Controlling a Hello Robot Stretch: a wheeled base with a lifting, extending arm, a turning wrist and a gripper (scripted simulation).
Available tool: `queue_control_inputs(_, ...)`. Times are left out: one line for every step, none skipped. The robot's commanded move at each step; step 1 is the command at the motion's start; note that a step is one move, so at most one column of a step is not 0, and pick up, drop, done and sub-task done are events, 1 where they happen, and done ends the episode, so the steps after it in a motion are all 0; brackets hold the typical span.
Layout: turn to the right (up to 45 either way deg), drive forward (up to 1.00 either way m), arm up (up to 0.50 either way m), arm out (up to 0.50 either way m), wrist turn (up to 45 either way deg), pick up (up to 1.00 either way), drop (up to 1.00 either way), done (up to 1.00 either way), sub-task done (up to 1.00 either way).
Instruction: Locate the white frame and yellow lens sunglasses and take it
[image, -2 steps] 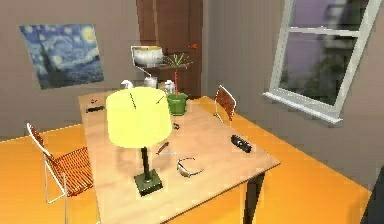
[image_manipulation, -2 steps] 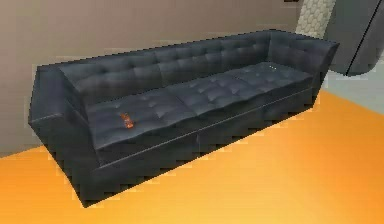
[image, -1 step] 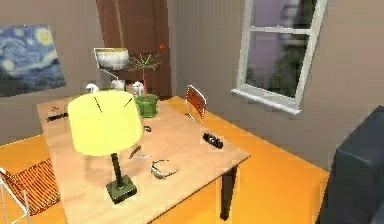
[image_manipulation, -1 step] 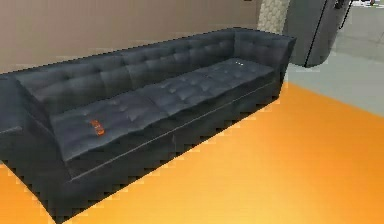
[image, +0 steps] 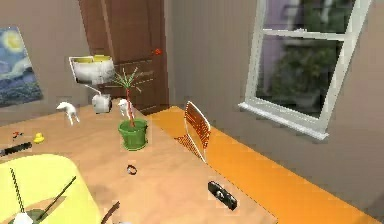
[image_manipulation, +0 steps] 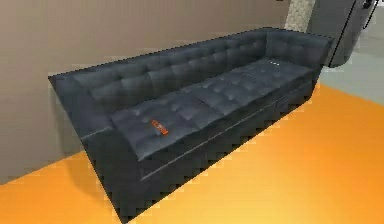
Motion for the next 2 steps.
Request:
queue_control_inputs(-45.0, 0.0, 0.0, 0.0, 0.0, 0.0, 0.0, 0.0, 0.0)
queue_control_inputs(-45.0, 0.0, 0.0, 0.0, 0.0, 0.0, 0.0, 0.0, 0.0)
